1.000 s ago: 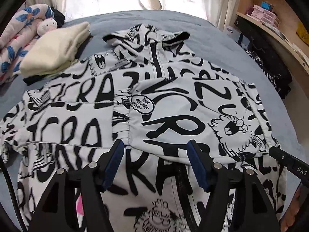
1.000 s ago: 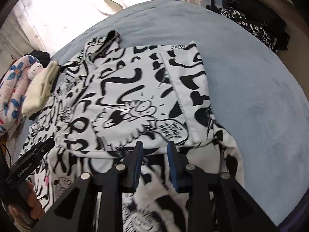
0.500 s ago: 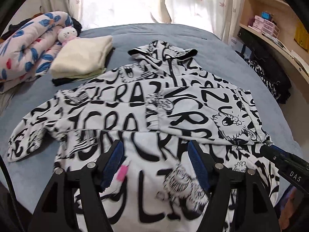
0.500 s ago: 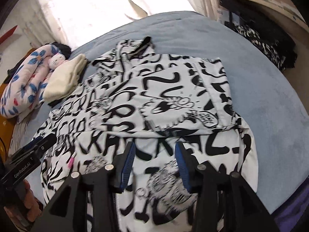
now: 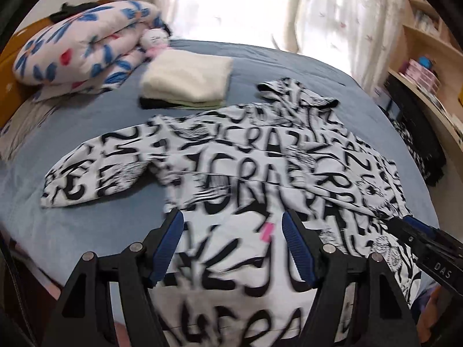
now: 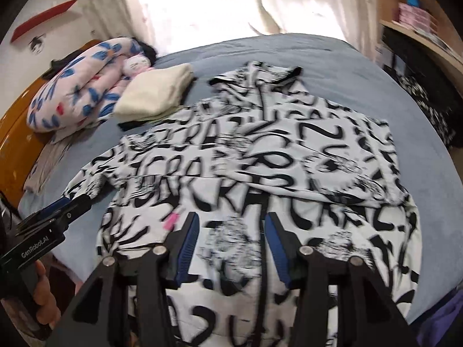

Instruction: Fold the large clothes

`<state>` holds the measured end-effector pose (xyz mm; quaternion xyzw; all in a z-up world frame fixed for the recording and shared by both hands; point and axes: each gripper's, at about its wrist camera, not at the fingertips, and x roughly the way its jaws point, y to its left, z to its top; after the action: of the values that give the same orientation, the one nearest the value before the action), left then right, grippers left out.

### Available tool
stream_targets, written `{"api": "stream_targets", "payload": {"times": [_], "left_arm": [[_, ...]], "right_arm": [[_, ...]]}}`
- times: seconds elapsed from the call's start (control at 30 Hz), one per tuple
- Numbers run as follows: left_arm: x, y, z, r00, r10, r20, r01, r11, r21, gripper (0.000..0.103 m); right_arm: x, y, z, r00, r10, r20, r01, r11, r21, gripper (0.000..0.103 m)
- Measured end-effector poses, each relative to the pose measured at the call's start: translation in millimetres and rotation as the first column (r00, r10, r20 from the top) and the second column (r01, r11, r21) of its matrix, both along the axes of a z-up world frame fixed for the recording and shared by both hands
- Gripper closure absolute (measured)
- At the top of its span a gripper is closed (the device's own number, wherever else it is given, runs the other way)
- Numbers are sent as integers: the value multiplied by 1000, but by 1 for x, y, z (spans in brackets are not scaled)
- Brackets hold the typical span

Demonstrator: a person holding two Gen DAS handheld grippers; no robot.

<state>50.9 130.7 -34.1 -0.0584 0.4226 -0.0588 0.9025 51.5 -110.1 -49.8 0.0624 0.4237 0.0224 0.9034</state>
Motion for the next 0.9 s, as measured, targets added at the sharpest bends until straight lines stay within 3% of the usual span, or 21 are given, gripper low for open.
{"api": "stream_targets", "payload": {"times": [0.27,0.5,0.67,0.8,0.9], "left_arm": [[3,100,-27,988,150,-43,-153,984,-87,31],[21,184,-82,951,261,-164,-294,929,-224,31],[40,239,-124,921,332,-203,-385,857,-344,31],[56,286,-159,866,434,-250,-501,747,-438,31],[67,310,-177,846,467,-259,-530,678,-509,31]], "right_arm": [[17,77,9,991,115,65,-114,993,-17,50],[51,133,-2,982,181,59,-182,983,10,50],[79,163,-25,979,205,-6,-205,979,-4,50],[93,180,-39,975,220,-38,-221,975,-18,50],[104,189,-49,972,226,-58,-228,973,-27,50]]}}
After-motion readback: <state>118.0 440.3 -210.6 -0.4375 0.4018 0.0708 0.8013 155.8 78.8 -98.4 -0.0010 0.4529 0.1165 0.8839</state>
